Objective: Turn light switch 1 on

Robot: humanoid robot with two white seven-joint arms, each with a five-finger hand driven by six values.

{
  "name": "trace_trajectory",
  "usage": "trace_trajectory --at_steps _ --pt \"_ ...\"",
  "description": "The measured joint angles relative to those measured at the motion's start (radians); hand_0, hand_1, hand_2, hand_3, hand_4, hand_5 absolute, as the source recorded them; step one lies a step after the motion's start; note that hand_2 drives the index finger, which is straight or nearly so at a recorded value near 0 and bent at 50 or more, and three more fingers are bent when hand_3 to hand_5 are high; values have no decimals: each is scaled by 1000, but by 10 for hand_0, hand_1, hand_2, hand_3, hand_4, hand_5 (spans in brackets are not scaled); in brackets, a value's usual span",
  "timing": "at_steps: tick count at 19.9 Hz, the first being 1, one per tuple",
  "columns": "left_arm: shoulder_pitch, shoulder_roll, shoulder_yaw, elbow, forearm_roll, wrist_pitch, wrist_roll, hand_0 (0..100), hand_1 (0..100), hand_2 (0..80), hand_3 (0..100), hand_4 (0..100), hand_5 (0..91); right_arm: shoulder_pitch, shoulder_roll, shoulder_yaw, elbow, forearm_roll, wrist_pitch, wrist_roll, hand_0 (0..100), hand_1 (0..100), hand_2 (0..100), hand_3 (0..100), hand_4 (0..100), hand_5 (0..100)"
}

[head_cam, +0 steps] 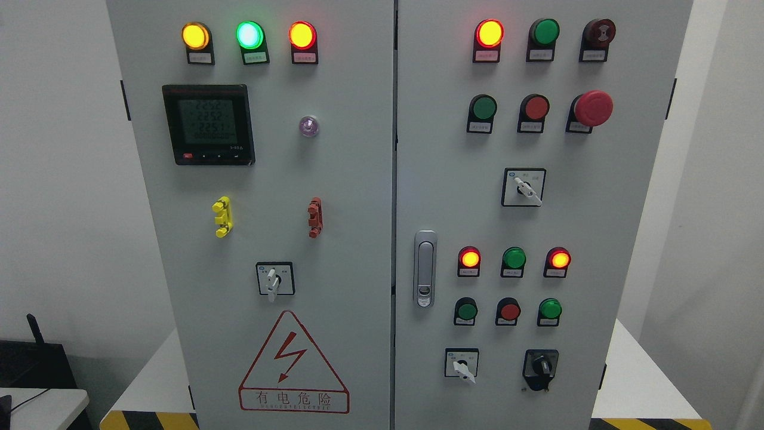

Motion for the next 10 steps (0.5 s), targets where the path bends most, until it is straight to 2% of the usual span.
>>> trace_trajectory --at_steps 10 --pt "2 0 0 1 14 1 -8 305 109 0 0 0 0 0 0 0 0 0 0 0 120 389 0 0 0 0"
